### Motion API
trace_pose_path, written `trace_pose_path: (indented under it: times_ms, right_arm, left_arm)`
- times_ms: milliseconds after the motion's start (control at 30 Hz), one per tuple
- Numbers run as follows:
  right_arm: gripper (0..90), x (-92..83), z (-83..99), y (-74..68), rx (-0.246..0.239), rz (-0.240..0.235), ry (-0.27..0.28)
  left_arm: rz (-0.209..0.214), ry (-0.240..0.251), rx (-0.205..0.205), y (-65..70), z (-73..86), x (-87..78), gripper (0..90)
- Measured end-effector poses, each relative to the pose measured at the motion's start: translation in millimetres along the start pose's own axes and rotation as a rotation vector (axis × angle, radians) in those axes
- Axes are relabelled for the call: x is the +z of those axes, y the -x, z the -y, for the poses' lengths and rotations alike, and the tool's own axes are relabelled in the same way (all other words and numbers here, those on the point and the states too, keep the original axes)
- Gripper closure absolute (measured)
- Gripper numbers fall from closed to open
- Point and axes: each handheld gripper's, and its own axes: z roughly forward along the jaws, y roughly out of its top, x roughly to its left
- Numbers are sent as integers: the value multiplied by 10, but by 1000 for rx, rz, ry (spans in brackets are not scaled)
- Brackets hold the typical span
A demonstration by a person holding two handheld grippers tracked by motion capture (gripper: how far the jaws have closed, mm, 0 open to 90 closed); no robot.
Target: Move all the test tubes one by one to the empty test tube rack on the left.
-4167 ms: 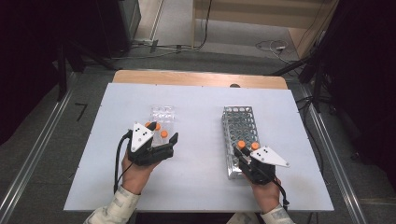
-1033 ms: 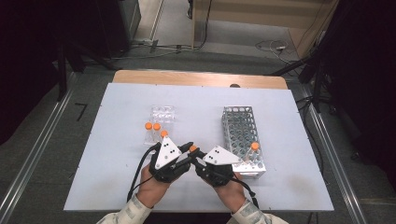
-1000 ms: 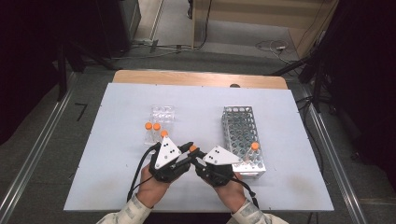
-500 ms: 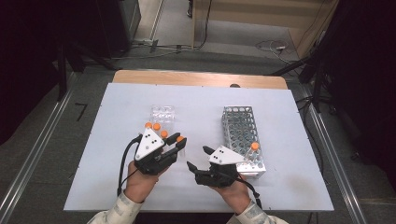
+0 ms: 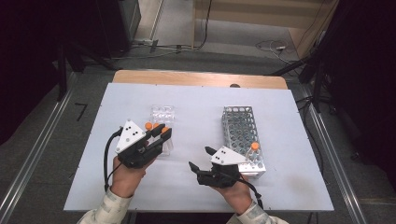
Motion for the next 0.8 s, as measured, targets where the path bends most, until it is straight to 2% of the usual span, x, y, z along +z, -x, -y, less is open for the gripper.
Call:
trace_pose_path:
  times_ms: [400,633,800]
  right_arm:
    - [267,-2,4,4,3,3,-1]
    - [269,-1,5,2,1,2,-1]
    - [270,0,4,-10,0,-3,-2]
  left_arm:
    - [-103,-7,1,-204,-8,-56,699]
    - [-130,19,4,-222,1,-53,699]
    - [-137,12,7,-230,35,-7,699]
